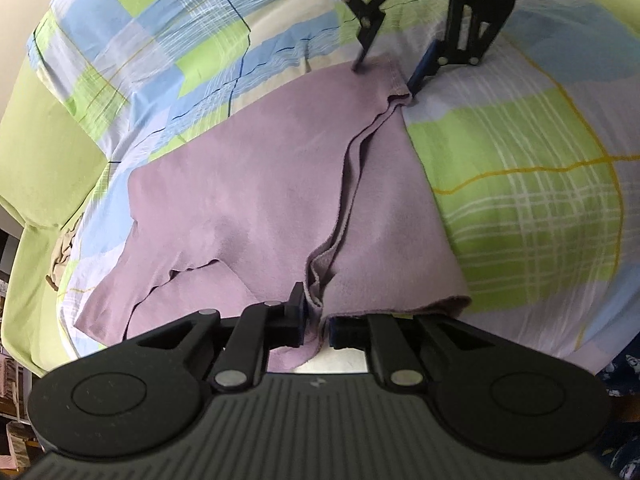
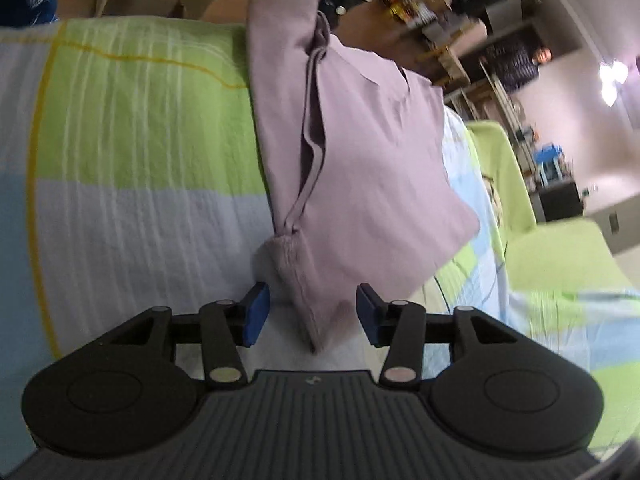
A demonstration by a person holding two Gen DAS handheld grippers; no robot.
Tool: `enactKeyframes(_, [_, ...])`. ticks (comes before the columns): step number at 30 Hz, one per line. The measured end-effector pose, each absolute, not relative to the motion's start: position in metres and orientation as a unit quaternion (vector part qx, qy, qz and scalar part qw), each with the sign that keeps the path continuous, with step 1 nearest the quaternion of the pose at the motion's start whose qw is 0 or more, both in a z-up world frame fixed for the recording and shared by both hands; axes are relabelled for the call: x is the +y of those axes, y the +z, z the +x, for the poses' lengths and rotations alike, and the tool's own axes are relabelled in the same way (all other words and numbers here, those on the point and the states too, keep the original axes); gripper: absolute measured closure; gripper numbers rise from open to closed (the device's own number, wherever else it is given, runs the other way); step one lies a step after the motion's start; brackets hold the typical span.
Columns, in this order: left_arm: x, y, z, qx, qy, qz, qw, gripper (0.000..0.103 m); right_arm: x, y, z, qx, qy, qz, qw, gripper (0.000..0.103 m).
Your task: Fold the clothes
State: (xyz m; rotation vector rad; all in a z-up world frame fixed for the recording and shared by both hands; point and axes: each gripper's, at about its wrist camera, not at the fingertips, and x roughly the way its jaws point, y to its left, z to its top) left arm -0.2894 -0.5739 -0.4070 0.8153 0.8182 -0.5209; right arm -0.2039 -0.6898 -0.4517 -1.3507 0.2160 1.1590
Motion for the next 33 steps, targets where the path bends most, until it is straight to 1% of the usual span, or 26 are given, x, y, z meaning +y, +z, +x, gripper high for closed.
enactKeyframes(1, [-0.573, -0.406, -0.289, 0.383, -0.248, 0.378, 0.806, 0.097, -0.689, -0.450, -0.199, 0.114, 0.521, -0.580, 0.616, 0.084])
enactKeyframes(2, [-0.572, -0.405, -0.287, 0.385, -0.252, 0.373, 0.806, 0.098, -0.687, -0.446, -0.197, 0.128, 0.531, -0.577, 0.607, 0.086])
enactKeyframes(3, [-0.569, -0.401, -0.284, 0.391, -0.256, 0.360, 0.808, 0.099, -0.684, -0.443, -0.195, 0.137, 0.536, -0.575, 0.603, 0.094])
enactKeyframes(4, [-0.563, -0.395, -0.279, 0.401, -0.259, 0.336, 0.812, 0.100, -0.682, -0.440, -0.192, 0.146, 0.540, -0.572, 0.600, 0.098])
enactKeyframes(8, [-0.540, -0.373, -0.260, 0.435, -0.258, 0.231, 0.831, 0.100, -0.671, -0.403, -0.164, 0.178, 0.557, -0.535, 0.610, 0.099])
enactKeyframes(10, [-0.516, -0.357, -0.243, 0.453, -0.232, 0.148, 0.848, 0.100, -0.661, -0.367, -0.132, 0.199, 0.567, -0.497, 0.626, 0.099])
enactKeyframes(13, [-0.488, -0.346, -0.222, 0.461, -0.187, 0.067, 0.865, 0.100, -0.646, -0.339, -0.088, 0.216, 0.565, -0.464, 0.647, 0.099])
enactKeyframes(16, [-0.453, -0.350, -0.196, 0.473, -0.125, -0.016, 0.872, 0.100, -0.621, -0.330, -0.040, 0.222, 0.552, -0.456, 0.662, 0.099])
enactKeyframes(18, [-0.429, -0.364, -0.181, 0.488, -0.093, -0.084, 0.864, 0.100, -0.599, -0.336, 0.001, 0.254, 0.541, -0.439, 0.671, 0.100])
enactKeyframes(20, [-0.409, -0.383, -0.167, 0.507, -0.073, -0.143, 0.847, 0.100, -0.582, -0.351, 0.036, 0.286, 0.543, -0.410, 0.675, 0.095])
enactKeyframes(21, [-0.402, -0.395, -0.161, 0.516, -0.070, -0.163, 0.838, 0.100, -0.575, -0.362, 0.052, 0.321, 0.541, -0.392, 0.672, 0.085])
enactKeyframes(22, [-0.398, -0.403, -0.157, 0.521, -0.073, -0.174, 0.833, 0.100, -0.569, -0.374, 0.068, 0.359, 0.535, -0.375, 0.667, 0.065])
enactKeyframes(23, [-0.397, -0.405, -0.155, 0.522, -0.077, -0.178, 0.831, 0.100, -0.567, -0.383, 0.080, 0.388, 0.524, -0.358, 0.669, 0.060])
enactKeyframes(24, [-0.395, -0.406, -0.154, 0.523, -0.082, -0.182, 0.829, 0.100, -0.572, -0.387, 0.090, 0.415, 0.519, -0.325, 0.673, 0.061])
enactKeyframes(27, [-0.390, -0.409, -0.153, 0.524, -0.091, -0.199, 0.823, 0.099, -0.598, -0.393, 0.111, 0.479, 0.507, -0.210, 0.686, 0.054])
enactKeyframes(29, [-0.385, -0.413, -0.153, 0.526, -0.094, -0.212, 0.818, 0.099, -0.631, -0.398, 0.127, 0.549, 0.484, -0.072, 0.678, 0.052])
enactKeyframes(32, [-0.383, -0.416, -0.150, 0.533, -0.103, -0.212, 0.812, 0.099, -0.665, -0.408, 0.137, 0.597, 0.455, 0.092, 0.654, 0.051])
enactKeyframes(33, [-0.383, -0.416, -0.150, 0.535, -0.106, -0.210, 0.811, 0.099, -0.670, -0.412, 0.136, 0.603, 0.449, 0.121, 0.648, 0.051])
